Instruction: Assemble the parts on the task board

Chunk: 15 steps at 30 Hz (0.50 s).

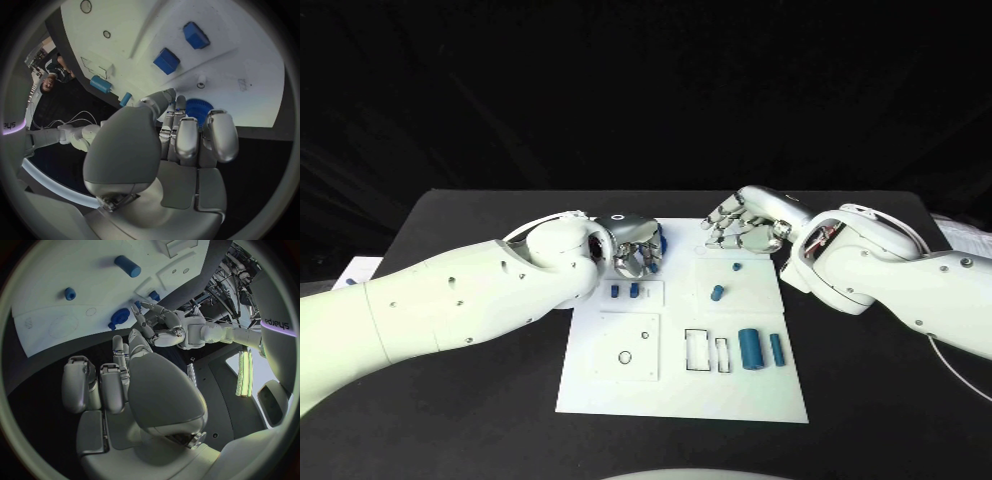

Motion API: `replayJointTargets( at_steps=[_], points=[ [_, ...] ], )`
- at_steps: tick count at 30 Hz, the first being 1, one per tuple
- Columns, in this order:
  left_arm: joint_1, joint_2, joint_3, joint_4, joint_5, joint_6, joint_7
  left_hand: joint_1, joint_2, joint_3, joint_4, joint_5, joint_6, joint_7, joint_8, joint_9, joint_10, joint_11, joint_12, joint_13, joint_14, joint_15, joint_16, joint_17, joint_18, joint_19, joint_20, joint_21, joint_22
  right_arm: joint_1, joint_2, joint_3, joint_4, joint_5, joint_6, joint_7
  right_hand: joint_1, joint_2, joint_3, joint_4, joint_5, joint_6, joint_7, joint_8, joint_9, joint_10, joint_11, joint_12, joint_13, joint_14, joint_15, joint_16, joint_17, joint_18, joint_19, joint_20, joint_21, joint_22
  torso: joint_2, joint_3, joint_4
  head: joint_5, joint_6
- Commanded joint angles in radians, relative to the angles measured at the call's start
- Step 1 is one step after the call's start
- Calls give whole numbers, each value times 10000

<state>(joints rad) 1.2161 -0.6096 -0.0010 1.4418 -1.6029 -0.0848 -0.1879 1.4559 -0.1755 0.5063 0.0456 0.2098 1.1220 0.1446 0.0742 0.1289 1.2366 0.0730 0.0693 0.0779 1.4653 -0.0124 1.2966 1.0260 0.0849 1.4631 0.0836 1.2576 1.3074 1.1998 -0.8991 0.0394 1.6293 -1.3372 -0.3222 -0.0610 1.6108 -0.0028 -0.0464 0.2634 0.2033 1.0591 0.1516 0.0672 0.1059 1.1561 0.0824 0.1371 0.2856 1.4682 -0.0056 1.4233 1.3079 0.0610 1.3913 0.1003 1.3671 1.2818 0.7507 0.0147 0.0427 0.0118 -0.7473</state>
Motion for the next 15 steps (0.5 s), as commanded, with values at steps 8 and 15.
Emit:
replayJointTargets(
  at_steps=[8, 15],
  points=[
    [3, -661, 174, 618, 436, -527, -217, -258, -74, -6, -2, -66, 128, 1, -42, -6, 132, 2, -29, 19, 172, -12, 72, -66, -193, 221, 24, 83, 749, -57, -8, 1, -34, 24, 63, 40, -46, -83, 67, -13, 65, 21, 24, -18, -8, 55, -14, -61, -8, 592, 73, -33, 620, 85, -3, 55, 11, -9, 15, -2, -2, 69, 32],
    [1, -1036, 191, 792, 630, -442, -336, -307, -86, -28, 5, -70, 148, -8, -37, -6, 149, -5, -27, 23, 169, -15, 73, -82, -195, 225, 24, 94, 757, -80, -22, 1, -33, 32, 66, 40, -47, -84, 75, -10, 64, 22, 23, -18, -10, 59, -14, -66, -21, 590, 72, -40, 610, 86, -7, 56, 6, -15, 13, 0, 1, 109, 30]
  ],
)
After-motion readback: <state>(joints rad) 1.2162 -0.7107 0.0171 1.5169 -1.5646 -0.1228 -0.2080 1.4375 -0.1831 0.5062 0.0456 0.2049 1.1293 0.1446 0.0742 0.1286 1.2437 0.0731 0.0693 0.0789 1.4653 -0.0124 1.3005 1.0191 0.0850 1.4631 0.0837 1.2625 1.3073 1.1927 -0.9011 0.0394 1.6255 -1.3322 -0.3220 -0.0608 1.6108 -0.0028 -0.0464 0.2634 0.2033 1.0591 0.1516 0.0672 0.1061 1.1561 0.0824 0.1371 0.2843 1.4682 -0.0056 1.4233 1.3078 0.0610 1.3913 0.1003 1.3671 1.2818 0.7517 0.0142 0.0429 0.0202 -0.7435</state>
